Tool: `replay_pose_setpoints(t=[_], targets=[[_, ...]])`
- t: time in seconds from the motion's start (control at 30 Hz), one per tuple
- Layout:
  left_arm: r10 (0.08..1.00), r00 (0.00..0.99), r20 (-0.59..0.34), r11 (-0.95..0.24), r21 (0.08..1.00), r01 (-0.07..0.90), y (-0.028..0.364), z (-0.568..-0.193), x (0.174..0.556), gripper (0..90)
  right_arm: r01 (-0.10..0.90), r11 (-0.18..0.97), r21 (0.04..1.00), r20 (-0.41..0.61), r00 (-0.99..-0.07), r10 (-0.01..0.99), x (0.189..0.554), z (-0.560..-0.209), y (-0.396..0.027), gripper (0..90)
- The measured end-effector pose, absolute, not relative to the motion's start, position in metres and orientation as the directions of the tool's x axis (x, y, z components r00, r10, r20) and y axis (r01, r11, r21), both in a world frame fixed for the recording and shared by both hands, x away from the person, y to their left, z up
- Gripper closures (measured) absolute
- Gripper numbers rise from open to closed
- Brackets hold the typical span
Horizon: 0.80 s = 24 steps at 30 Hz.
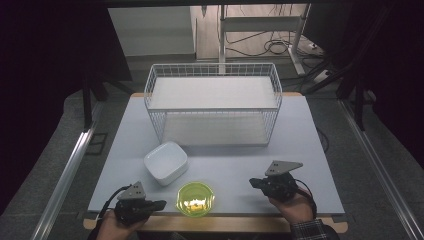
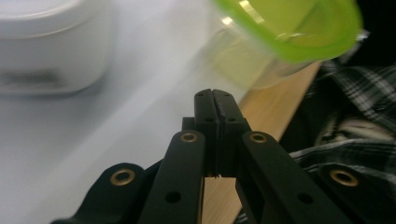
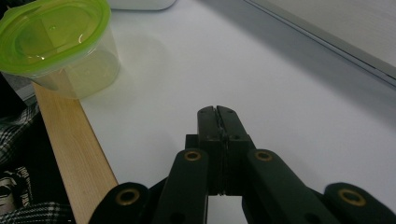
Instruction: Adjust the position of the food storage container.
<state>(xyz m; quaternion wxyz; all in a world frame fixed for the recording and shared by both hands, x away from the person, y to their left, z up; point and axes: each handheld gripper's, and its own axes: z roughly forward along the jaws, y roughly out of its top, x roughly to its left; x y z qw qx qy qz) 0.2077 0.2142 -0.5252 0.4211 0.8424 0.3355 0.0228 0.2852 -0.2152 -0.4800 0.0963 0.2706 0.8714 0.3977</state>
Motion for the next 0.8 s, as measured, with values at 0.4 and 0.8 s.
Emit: replay_pose_setpoints(t=[0.4,0.8], targets=[[0.544,0.812,-0.21,-0.502,0.694,0.516,0.172,-0.535,0.215,89.9,0.397,0.529,0.75,0.054,-0.834,0.549,0.285,-0.479,-0.217,89.0],[0.495,0.847,-0.195,-0.522,0.712,0.469,0.118,-0.54,0.23,89.9,0.409,0.523,0.748,0.056,-0.823,0.565,0.286,-0.478,-0.222,88.1]])
